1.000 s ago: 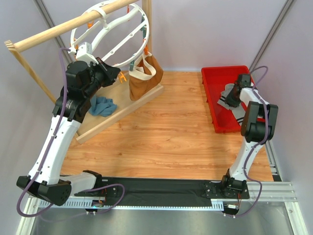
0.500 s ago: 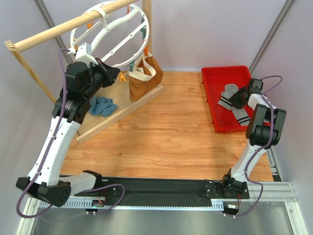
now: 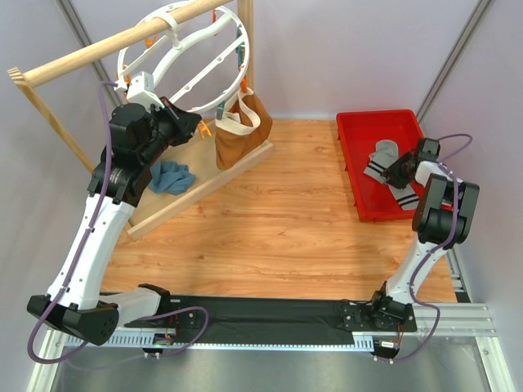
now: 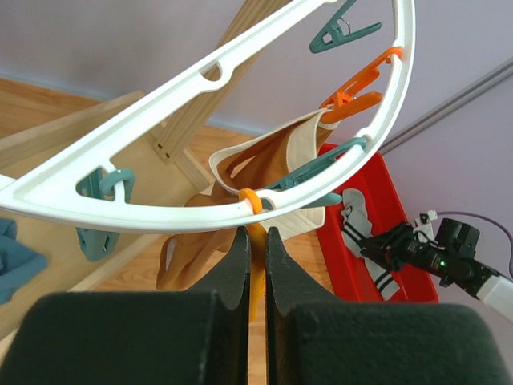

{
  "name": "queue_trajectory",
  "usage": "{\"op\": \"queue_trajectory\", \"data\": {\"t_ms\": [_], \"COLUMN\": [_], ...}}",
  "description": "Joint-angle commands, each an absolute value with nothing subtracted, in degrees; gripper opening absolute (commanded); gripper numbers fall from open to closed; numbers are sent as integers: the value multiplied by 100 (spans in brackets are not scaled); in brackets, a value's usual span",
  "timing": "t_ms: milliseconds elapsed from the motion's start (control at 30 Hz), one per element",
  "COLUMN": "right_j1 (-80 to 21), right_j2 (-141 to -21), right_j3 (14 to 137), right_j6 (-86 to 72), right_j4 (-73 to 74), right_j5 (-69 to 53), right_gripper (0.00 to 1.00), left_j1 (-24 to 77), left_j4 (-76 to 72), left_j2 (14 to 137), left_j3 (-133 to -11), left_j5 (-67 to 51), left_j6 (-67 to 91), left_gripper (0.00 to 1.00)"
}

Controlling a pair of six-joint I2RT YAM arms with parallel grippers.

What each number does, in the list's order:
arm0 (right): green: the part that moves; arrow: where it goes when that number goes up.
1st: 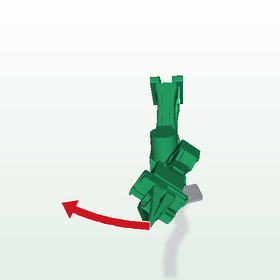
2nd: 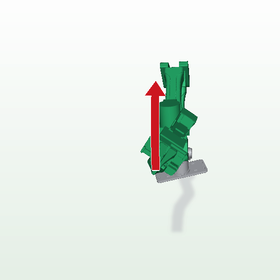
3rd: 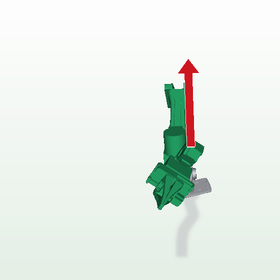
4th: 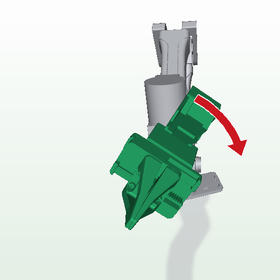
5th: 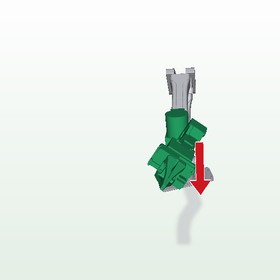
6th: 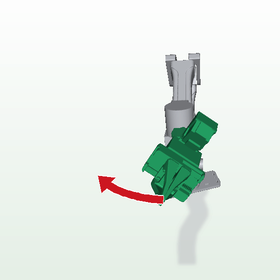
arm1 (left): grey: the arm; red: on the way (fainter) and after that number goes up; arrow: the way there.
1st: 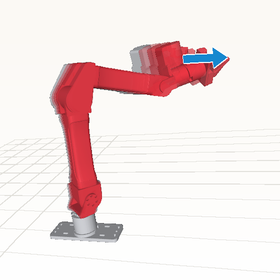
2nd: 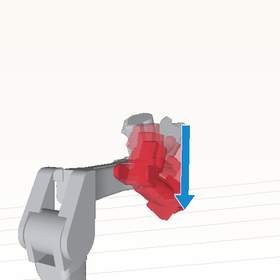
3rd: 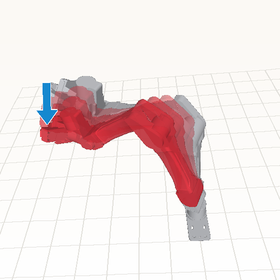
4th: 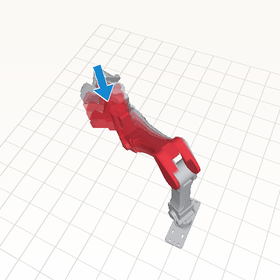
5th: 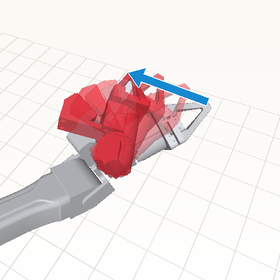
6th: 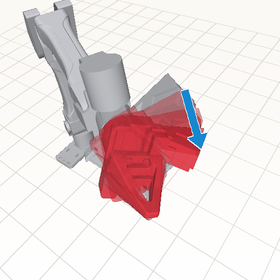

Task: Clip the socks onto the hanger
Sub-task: Pick up the sock from the bin.

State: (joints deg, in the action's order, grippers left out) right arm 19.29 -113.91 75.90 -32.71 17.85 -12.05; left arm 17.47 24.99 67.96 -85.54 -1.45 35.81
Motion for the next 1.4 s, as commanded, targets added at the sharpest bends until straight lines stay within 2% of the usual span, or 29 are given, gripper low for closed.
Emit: {"op": "queue_trajectory", "data": {"t_ms": [0,300,500,800,900,933,1033,1367], "right_j1": [2013,2074,2065,2066,2074,2074,2039,1881], "right_j2": [-11153,-11302,-11452,-11803,-11787,-11734,-11313,-9336], "right_j3": [7480,7365,7321,7549,7550,7532,7514,7805], "right_j6": [-3155,-3339,-3603,-3639,-3691,-3778,-3954,-4367], "right_j4": [1600,1029,572,703,703,686,764,2030], "right_j5": [-1160,-1687,-2047,-2065,-2153,-2206,-2364,-2601], "right_gripper": [38,37,31,30,18,9,0,0], "left_j1": [1784,1784,1784,1784,1784,1784,1784,1784], "left_j4": [2900,2883,2918,2944,2944,2944,2944,2769], "left_j2": [6759,6768,6759,6759,6759,6759,6759,6662], "left_j3": [-8455,-8455,-8499,-8508,-8517,-8517,-8508,-8403], "left_j5": [-527,-545,-510,-510,-510,-518,-527,-799], "left_j6": [3586,3595,3568,3551,3551,3551,3551,3691], "left_gripper": [0,0,0,0,0,0,0,0]}}
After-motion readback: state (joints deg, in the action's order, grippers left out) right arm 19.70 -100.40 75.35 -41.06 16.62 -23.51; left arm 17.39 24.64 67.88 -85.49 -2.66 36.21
